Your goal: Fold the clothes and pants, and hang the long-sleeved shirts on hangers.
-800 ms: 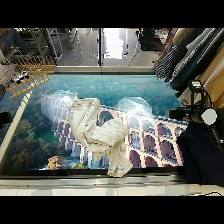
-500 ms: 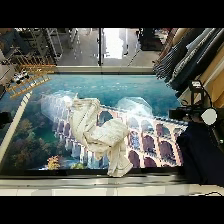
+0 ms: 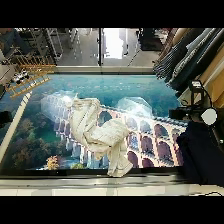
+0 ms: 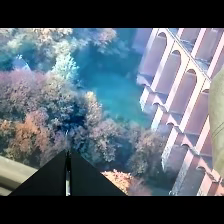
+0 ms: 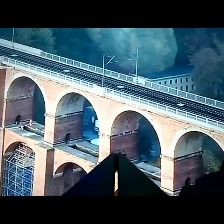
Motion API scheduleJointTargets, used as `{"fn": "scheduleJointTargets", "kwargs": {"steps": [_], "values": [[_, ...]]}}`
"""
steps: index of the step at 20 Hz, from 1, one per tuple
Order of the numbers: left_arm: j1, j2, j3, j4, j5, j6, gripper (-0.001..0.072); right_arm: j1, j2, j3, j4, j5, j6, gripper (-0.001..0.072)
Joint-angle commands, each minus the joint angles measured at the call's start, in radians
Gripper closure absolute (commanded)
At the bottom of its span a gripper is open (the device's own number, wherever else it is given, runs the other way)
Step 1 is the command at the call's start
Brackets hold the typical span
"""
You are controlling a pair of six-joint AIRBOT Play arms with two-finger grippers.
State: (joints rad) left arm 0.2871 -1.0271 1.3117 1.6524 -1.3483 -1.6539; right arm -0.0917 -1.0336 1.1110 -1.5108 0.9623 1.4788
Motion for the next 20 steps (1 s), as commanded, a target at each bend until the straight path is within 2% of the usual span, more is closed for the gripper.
{"fn": "scheduleJointTargets", "kwargs": {"steps": [1, 4, 7, 8, 9, 10, 11, 13, 14, 15, 16, 17, 18, 20], "values": [[0.000, -0.014, 0.000, -0.023, -0.003, 0.000, 0.0688, 0.001, 0.000, 0.000, 0.065, -0.055, 0.002, 0.0674], [0.000, -0.016, -0.001, -0.037, -0.013, 0.000, 0.0688, 0.001, 0.000, 0.000, 0.157, -0.114, 0.002, 0.0674], [0.000, -0.020, -0.001, -0.045, -0.013, 0.000, 0.0669, 0.001, 0.000, 0.000, 0.145, -0.199, 0.002, 0.0671], [0.000, -0.025, -0.001, -0.066, -0.013, 0.002, 0.0559, 0.001, 0.000, 0.000, 0.136, -0.211, 0.002, 0.0619], [0.000, -0.034, -0.001, -0.118, -0.001, 0.044, 0.0428, 0.000, 0.000, 0.000, 0.130, -0.213, 0.018, 0.0455], [-0.001, -0.046, -0.001, -0.222, 0.048, 0.184, 0.0246, -0.005, 0.000, 0.000, 0.148, -0.206, 0.040, 0.0321], [-0.001, -0.063, -0.001, -0.361, 0.070, 0.275, 0.0168, -0.007, 0.000, 0.000, 0.166, -0.168, -0.002, 0.0314], [-0.019, -0.119, -0.001, -0.669, 0.128, 0.433, 0.0173, -0.029, -0.005, -0.005, 0.308, 0.022, -0.169, 0.0310], [-0.046, -0.155, -0.001, -0.745, 0.172, 0.476, 0.0173, -0.035, -0.008, -0.023, 0.423, 0.127, -0.261, 0.0302], [-0.082, -0.195, -0.001, -0.781, 0.216, 0.509, 0.0171, -0.035, -0.008, -0.057, 0.514, 0.203, -0.328, 0.0302], [-0.134, -0.241, 0.000, -0.795, 0.248, 0.571, 0.0171, -0.027, -0.008, -0.103, 0.592, 0.271, -0.367, 0.0269], [-0.191, -0.281, 0.000, -0.793, 0.279, 0.629, 0.0171, -0.011, -0.008, -0.164, 0.642, 0.324, -0.373, 0.0194], [-0.256, -0.322, 0.000, -0.789, 0.319, 0.688, 0.0170, 0.015, -0.007, -0.231, 0.670, 0.354, -0.371, 0.0189], [-0.385, -0.394, 0.003, -0.721, 0.461, 0.692, 0.0171, 0.095, -0.008, -0.357, 0.714, 0.361, -0.358, 0.0189]]}}
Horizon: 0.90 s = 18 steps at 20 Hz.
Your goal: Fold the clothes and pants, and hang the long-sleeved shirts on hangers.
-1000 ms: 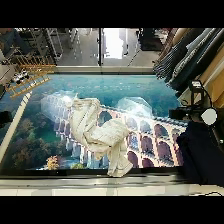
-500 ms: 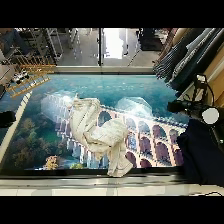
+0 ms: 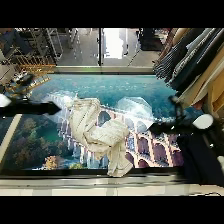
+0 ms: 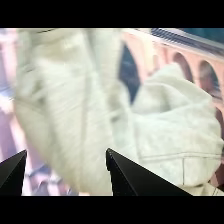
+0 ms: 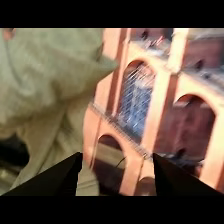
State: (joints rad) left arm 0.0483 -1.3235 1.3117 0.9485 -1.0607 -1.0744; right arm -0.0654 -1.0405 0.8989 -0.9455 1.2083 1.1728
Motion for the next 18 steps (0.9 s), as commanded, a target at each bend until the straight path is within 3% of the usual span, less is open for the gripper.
{"fn": "scheduleJointTargets", "kwargs": {"steps": [1, 2, 4, 5, 7, 11, 13, 15, 17, 18], "values": [[-0.196, -0.137, 0.018, 0.049, 0.222, 0.070, 0.0171, 0.123, -0.001, -0.194, 0.161, 0.097, -0.052, 0.0189], [-0.239, -0.188, 0.055, 0.137, 0.229, 0.003, 0.0171, 0.194, -0.001, -0.233, 0.163, 0.058, -0.052, 0.0189], [-0.272, -0.295, 0.160, 0.340, 0.173, -0.218, 0.0167, 0.343, -0.002, -0.269, 0.162, -0.065, -0.032, 0.0189], [-0.265, -0.344, 0.217, 0.388, 0.116, -0.263, 0.0159, 0.422, -0.002, -0.272, 0.161, -0.142, -0.017, 0.0189], [-0.225, -0.418, 0.309, 0.386, 0.004, -0.265, 0.0102, 0.558, -0.005, -0.272, 0.155, -0.296, 0.019, 0.0189], [-0.145, -0.475, 0.345, 0.379, -0.002, -0.264, 0.0101, 0.733, -0.109, -0.270, 0.147, -0.455, 0.100, 0.0179], [-0.135, -0.495, 0.345, 0.343, -0.006, -0.227, 0.0102, 0.760, -0.183, -0.252, 0.091, -0.470, 0.179, 0.0182], [-0.141, -0.504, 0.346, 0.217, 0.003, -0.126, 0.0106, 0.760, -0.216, -0.218, -0.010, -0.460, 0.277, 0.0184], [-0.154, -0.513, 0.347, 0.180, 0.057, -0.136, 0.0118, 0.760, -0.211, -0.175, -0.079, -0.456, 0.336, 0.0210], [-0.155, -0.520, 0.347, 0.180, 0.071, -0.159, 0.0167, 0.760, -0.211, -0.147, -0.121, -0.442, 0.373, 0.0214]]}}
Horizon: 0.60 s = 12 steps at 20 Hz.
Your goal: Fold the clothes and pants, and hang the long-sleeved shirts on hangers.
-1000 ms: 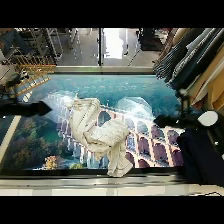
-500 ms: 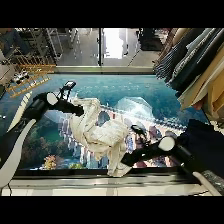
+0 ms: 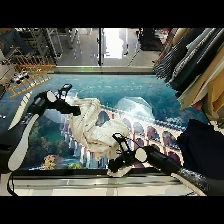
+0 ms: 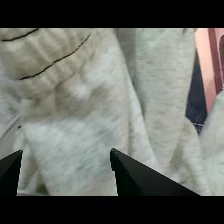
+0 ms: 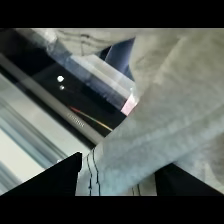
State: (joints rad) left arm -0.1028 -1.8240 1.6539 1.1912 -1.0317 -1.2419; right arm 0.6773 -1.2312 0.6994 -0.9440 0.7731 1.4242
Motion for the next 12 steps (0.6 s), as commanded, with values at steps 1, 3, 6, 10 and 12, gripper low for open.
{"fn": "scheduleJointTargets", "kwargs": {"steps": [1, 3, 6, 10, 12], "values": [[-0.003, -0.031, 0.005, -0.063, 0.048, -0.003, 0.0228, 0.017, -0.021, 0.071, -0.159, 0.002, 0.159, 0.0240], [-0.001, -0.051, 0.005, -0.063, 0.048, -0.004, 0.0482, 0.017, -0.021, 0.082, -0.182, -0.002, 0.170, 0.0429], [0.027, -0.049, 0.007, -0.047, 0.014, 0.000, 0.0690, 0.015, -0.020, 0.083, -0.252, 0.003, 0.173, 0.0676], [0.171, 0.054, 0.006, 0.097, -0.251, 0.019, 0.0692, -0.112, -0.014, 0.168, -0.669, 0.238, 0.269, 0.0678], [0.286, 0.118, -0.011, 0.201, -0.395, 0.016, 0.0692, -0.235, 0.005, 0.237, -0.859, 0.284, 0.268, 0.0679]]}}
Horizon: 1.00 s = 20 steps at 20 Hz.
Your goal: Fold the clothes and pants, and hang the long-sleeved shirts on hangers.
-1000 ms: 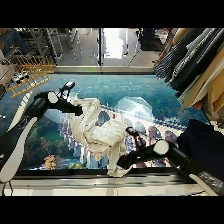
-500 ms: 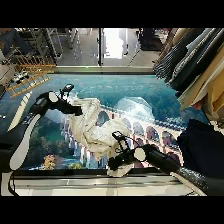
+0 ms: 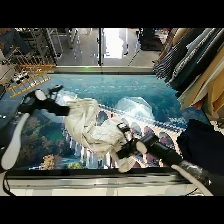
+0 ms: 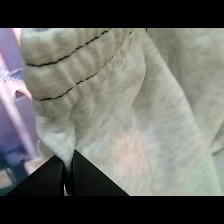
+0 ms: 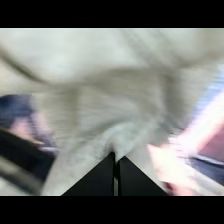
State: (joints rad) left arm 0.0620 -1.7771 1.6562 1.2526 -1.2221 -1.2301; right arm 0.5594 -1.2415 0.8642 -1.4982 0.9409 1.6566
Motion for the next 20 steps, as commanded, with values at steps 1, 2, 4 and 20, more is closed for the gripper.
{"fn": "scheduleJointTargets", "kwargs": {"steps": [1, 2, 4, 20], "values": [[0.179, 0.103, -0.043, 0.151, -0.244, 0.003, 0.0693, -0.183, 0.024, 0.109, -0.351, 0.099, 0.032, 0.0678], [0.240, 0.138, -0.091, 0.145, -0.275, -0.007, 0.0693, -0.253, 0.028, 0.150, -0.344, 0.055, 0.013, 0.0678], [0.335, 0.212, -0.224, 0.124, -0.316, -0.023, 0.0692, -0.340, 0.028, 0.214, -0.207, 0.017, -0.085, 0.0677], [0.714, 0.553, -0.285, -0.224, -0.203, 0.020, 0.0043, -0.531, 0.137, 0.286, -0.058, -0.137, -0.111, 0.0132]]}}
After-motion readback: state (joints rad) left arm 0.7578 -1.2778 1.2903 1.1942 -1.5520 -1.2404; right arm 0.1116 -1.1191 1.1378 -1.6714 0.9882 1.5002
